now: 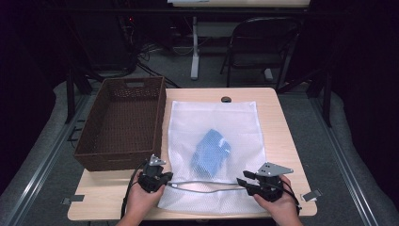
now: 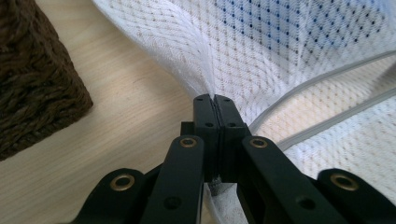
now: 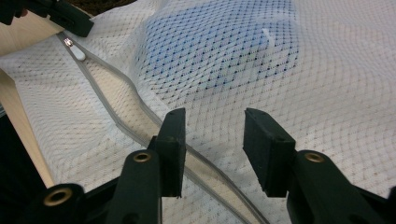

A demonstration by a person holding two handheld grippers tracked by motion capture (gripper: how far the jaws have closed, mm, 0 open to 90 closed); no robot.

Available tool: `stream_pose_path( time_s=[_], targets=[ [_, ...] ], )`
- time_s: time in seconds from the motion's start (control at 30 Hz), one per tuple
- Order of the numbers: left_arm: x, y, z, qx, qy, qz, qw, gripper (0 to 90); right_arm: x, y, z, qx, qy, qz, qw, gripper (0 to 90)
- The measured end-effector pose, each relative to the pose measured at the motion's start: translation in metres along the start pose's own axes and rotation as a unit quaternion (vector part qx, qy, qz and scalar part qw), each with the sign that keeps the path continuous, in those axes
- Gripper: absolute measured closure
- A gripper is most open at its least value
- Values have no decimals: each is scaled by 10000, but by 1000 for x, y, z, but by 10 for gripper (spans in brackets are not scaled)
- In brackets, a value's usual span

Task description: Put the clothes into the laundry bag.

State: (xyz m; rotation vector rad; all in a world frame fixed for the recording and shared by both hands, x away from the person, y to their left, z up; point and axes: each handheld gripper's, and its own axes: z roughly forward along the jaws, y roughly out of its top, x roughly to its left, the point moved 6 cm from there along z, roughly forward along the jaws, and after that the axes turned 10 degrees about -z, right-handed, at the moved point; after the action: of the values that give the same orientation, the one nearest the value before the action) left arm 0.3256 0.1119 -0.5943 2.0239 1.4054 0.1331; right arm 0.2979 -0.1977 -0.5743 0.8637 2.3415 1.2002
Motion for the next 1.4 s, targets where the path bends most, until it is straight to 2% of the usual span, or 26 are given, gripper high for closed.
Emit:
stream_pose_path(
  time_s=[0.2,0.3,0.43,0.47,0.67,0.77,0.87,0.9,1.13,1.4],
  targets=[
    [-6,7,-8,-46,-84,46,9999,898,2,5,2,2,40,19,10000,609],
    [-10,10,-11,-67,-98,129,9998,898,3,9,1,15,71,75,9999,668],
    [-13,14,-14,-95,-151,99,9998,899,4,14,0,56,143,37,9999,748],
    [-13,15,-15,-65,-160,146,9997,899,4,15,0,77,166,3,9998,762],
    [-15,17,-17,-96,-193,128,9997,899,4,16,-1,251,267,69,9993,781],
    [-15,18,-19,-145,-241,112,9995,899,5,19,0,312,328,24,9990,784],
    [-16,18,-19,-161,-276,128,9994,899,8,24,3,363,436,-25,9984,785],
    [-16,18,-19,-91,-300,156,9994,899,10,26,5,382,489,-19,9981,786],
    [-16,18,-17,-159,-269,200,9993,899,24,40,21,471,782,-230,9956,793],
    [-17,18,-18,-139,-317,178,9992,899,35,50,35,506,977,-371,9932,796]
  ],
)
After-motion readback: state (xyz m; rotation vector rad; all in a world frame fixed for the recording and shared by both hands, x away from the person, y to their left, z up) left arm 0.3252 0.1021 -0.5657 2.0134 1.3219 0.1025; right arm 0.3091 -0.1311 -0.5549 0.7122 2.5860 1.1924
